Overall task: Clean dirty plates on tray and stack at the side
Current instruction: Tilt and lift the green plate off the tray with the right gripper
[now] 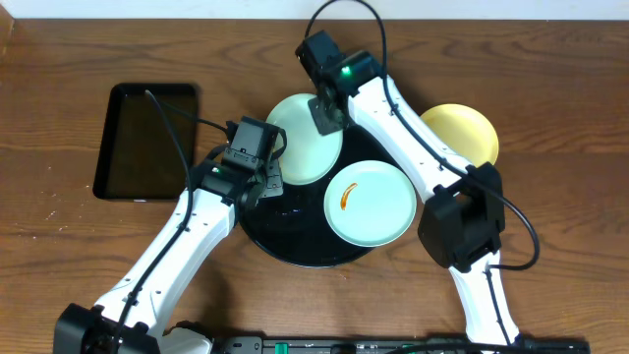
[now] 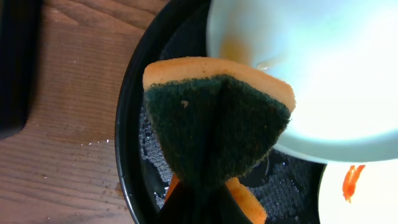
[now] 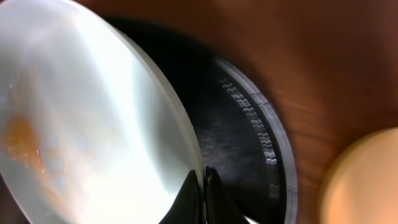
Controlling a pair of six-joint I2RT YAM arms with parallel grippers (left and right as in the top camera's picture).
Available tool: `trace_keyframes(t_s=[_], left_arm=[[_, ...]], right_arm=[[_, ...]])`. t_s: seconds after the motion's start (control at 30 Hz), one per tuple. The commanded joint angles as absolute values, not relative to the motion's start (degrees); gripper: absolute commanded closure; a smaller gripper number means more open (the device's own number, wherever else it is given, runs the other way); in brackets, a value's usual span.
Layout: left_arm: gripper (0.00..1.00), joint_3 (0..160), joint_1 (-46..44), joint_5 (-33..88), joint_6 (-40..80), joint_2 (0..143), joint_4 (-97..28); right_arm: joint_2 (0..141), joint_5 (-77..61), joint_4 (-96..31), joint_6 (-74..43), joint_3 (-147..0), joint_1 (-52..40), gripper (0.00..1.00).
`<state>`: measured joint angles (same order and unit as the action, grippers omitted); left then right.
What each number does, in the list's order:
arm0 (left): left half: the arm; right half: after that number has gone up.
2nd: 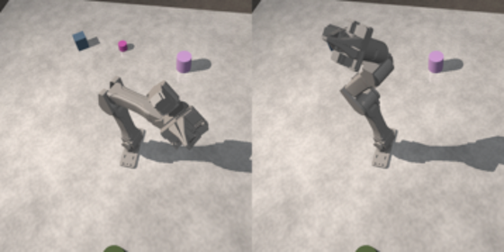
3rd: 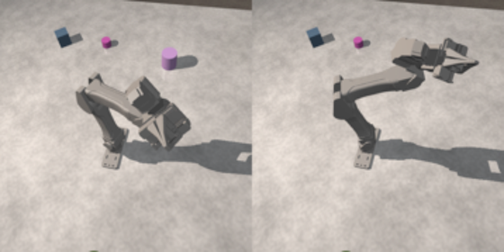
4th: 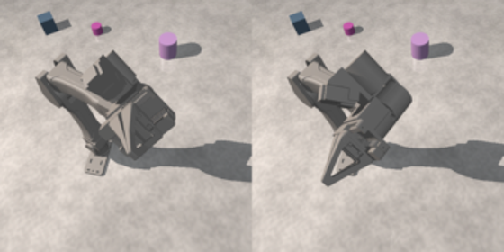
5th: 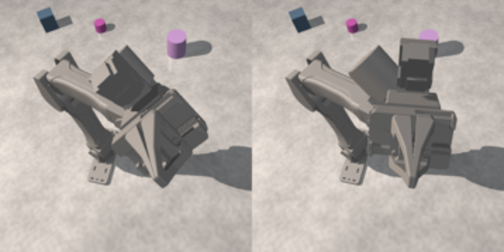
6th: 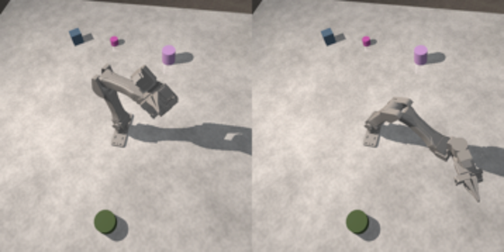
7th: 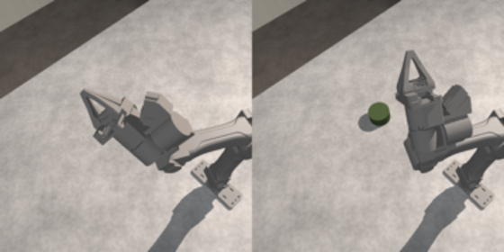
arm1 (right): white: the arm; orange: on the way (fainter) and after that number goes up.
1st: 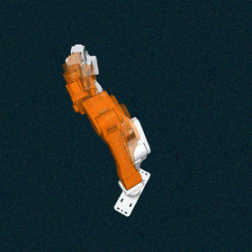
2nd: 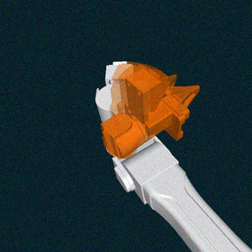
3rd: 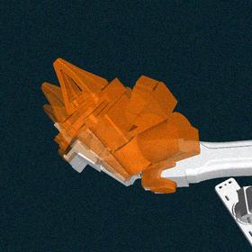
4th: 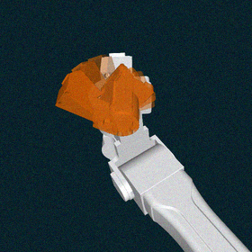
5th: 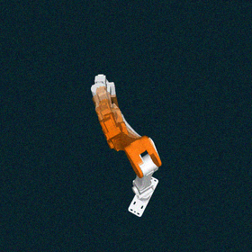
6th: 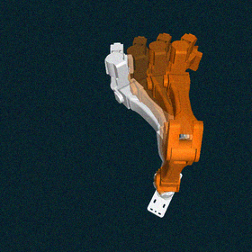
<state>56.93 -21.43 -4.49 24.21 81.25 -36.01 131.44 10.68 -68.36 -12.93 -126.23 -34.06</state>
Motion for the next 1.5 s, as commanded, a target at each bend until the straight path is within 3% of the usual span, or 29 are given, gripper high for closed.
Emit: trace_keyframes(t_s=[0.0, 0.43, 0.9, 1.47], left_arm=[[0.92, 56.9, -21.19, -3.62, 24.73, 81.6, -36.07], [0.92, 56.9, -21.19, -3.6, 24.73, 81.6, -35.94], [0.92, 56.84, -21.19, -3.6, 24.73, 81.6, -35.35], [0.91, 56.47, -21.19, -3.6, 24.75, 81.6, -35.33]], right_arm=[[131.46, 19.51, -70.67, -11.46, -131.22, -33.41, 0.99], [131.46, 40.03, -84.33, -10.09, -147.33, -33.95, 0.99], [131.46, 59.99, -87.46, -4.56, -148.49, -38.87, 0.99], [131.46, 63.22, -87.0, 0.23, -148.49, -42.74, 0.99]])
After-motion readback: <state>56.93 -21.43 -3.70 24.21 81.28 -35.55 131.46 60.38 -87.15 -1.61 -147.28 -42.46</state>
